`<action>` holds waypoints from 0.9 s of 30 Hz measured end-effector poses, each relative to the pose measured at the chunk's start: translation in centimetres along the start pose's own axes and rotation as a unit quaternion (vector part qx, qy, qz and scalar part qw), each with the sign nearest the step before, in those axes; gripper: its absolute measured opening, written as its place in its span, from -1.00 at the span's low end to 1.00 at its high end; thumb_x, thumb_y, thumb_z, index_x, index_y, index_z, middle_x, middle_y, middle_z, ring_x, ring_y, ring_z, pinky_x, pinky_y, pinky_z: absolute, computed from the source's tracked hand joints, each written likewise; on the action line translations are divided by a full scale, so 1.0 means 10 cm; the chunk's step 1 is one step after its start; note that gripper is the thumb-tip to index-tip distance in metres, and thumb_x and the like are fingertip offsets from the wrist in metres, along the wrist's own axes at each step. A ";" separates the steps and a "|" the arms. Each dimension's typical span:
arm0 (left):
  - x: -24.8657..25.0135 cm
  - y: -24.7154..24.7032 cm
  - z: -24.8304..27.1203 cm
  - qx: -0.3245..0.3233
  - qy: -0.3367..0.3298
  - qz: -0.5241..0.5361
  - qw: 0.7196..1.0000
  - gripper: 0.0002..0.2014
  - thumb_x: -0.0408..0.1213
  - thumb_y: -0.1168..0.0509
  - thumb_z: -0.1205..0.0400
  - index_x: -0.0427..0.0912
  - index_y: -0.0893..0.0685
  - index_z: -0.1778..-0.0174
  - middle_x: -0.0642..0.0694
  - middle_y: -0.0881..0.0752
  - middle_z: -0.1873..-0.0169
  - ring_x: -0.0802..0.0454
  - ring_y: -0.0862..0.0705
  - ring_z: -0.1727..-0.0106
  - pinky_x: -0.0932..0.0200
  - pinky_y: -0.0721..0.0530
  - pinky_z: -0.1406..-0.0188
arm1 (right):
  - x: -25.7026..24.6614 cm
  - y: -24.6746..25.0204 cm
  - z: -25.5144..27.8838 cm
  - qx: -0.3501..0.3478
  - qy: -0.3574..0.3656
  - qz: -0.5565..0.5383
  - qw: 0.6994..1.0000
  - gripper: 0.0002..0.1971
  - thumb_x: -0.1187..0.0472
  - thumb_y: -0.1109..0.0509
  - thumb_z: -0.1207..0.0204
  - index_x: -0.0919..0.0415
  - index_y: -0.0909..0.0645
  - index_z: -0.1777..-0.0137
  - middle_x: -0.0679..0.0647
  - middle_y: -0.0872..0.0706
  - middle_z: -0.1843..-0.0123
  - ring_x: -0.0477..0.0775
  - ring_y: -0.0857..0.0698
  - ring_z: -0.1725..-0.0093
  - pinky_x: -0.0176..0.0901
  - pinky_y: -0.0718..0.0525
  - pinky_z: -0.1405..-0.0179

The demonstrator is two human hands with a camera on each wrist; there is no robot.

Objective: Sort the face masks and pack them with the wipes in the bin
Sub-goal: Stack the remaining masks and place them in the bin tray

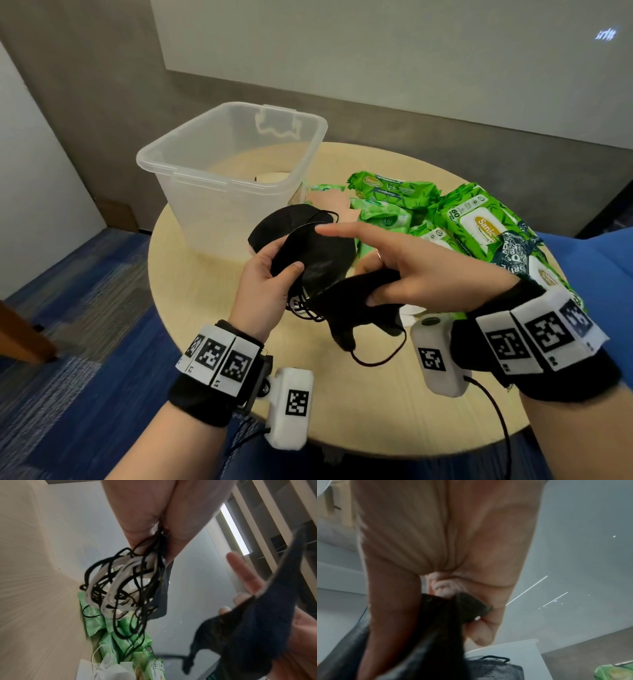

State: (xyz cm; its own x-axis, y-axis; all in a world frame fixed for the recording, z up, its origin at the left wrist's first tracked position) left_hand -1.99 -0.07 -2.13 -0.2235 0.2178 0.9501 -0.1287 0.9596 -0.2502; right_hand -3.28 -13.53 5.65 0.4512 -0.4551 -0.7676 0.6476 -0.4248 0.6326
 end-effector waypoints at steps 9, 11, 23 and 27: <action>0.05 -0.20 0.08 -0.086 -0.005 0.019 0.996 -0.63 -0.63 -0.23 -0.57 -0.12 -0.67 -0.13 -0.05 -0.80 0.07 -0.01 -0.75 -0.06 0.17 -0.72 0.06 | 0.18 0.21 -0.24 0.082 -0.052 -0.014 0.995 -0.30 0.51 -0.38 -0.45 0.06 -0.20 -0.51 0.20 -0.67 -0.23 0.07 -0.71 -0.16 -0.02 -0.68 -0.16; 0.07 -0.23 0.09 -0.101 -0.012 0.014 0.995 -0.66 -0.56 -0.29 -0.56 -0.12 -0.67 -0.17 -0.07 -0.80 0.06 -0.04 -0.75 -0.07 0.12 -0.74 0.04 | 0.19 0.22 -0.26 0.099 -0.055 0.038 0.993 -0.29 0.44 -0.44 -0.43 0.08 -0.23 -0.50 0.17 -0.69 -0.21 0.03 -0.70 -0.13 -0.06 -0.68 -0.15; 0.17 -0.32 0.13 -0.155 -0.046 -0.019 0.987 -0.63 -0.46 -0.34 -0.42 -0.02 -0.64 -0.11 0.20 -0.80 0.10 0.28 -0.72 -0.01 0.38 -0.64 0.05 | 0.05 0.27 -0.29 0.143 -0.046 0.228 0.962 -0.53 0.29 -0.62 -0.20 0.01 -0.50 -0.04 -0.17 -0.64 0.33 -0.10 -0.56 0.17 -0.53 -0.43 0.28; 0.16 -0.30 0.13 -0.143 -0.036 -0.011 0.989 -0.61 -0.61 -0.34 -0.46 -0.07 -0.66 -0.08 0.13 -0.81 0.16 0.24 -0.73 0.03 0.37 -0.65 0.09 | 0.02 0.31 -0.26 0.209 -0.029 0.246 0.946 -0.62 0.28 -0.64 -0.15 0.15 -0.62 0.05 -0.01 -0.65 0.29 -0.01 -0.57 0.24 -0.38 -0.46 0.31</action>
State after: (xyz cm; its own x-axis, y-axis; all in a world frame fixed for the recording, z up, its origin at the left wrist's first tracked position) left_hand -3.20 -2.86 -0.04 -0.2933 0.1935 0.9362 0.1430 0.9772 -0.1572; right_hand 0.40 -12.86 7.22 0.5930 -0.7148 -0.3707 0.0626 -0.4181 0.9062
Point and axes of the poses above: each hand's wrist, its own z-axis away from the middle knuckle, its own y-axis out of the back of the hand, x = y × z, the point moved 8 cm from there along -z, towards the middle knuckle
